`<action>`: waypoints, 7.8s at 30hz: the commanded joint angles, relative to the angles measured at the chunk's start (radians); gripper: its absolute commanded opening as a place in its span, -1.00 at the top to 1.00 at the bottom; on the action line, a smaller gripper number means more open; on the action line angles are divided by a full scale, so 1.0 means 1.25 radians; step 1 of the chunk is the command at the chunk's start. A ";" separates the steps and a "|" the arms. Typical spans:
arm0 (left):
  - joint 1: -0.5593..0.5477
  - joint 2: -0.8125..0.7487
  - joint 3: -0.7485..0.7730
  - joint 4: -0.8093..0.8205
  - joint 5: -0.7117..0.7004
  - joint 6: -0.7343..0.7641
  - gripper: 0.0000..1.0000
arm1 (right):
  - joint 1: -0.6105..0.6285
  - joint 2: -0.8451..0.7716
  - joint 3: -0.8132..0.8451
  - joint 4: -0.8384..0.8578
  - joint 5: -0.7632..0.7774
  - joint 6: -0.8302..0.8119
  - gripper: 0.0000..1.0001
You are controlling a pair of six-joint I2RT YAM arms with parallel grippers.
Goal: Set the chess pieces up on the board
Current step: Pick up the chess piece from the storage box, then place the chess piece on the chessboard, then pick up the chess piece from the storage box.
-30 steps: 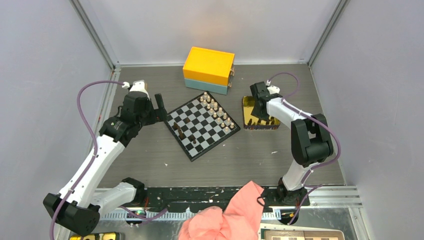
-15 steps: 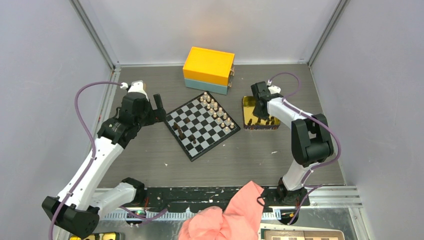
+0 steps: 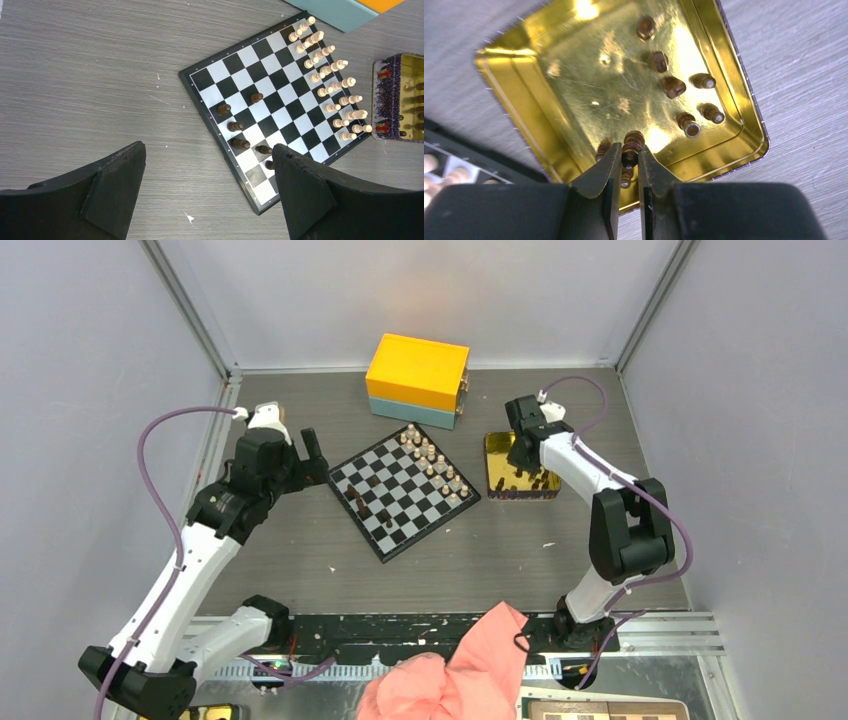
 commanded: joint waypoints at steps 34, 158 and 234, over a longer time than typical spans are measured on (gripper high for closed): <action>0.006 -0.188 0.010 -0.121 -0.109 -0.015 -0.94 | 0.489 0.194 0.524 -0.173 -0.118 -0.077 0.99; 0.005 -0.114 -0.038 -0.034 -0.065 -0.014 -0.94 | 0.006 0.060 0.189 0.000 0.103 -0.093 0.07; 0.005 -0.128 -0.053 -0.038 -0.073 -0.013 -0.94 | -0.103 0.140 0.249 0.025 0.025 -0.113 0.99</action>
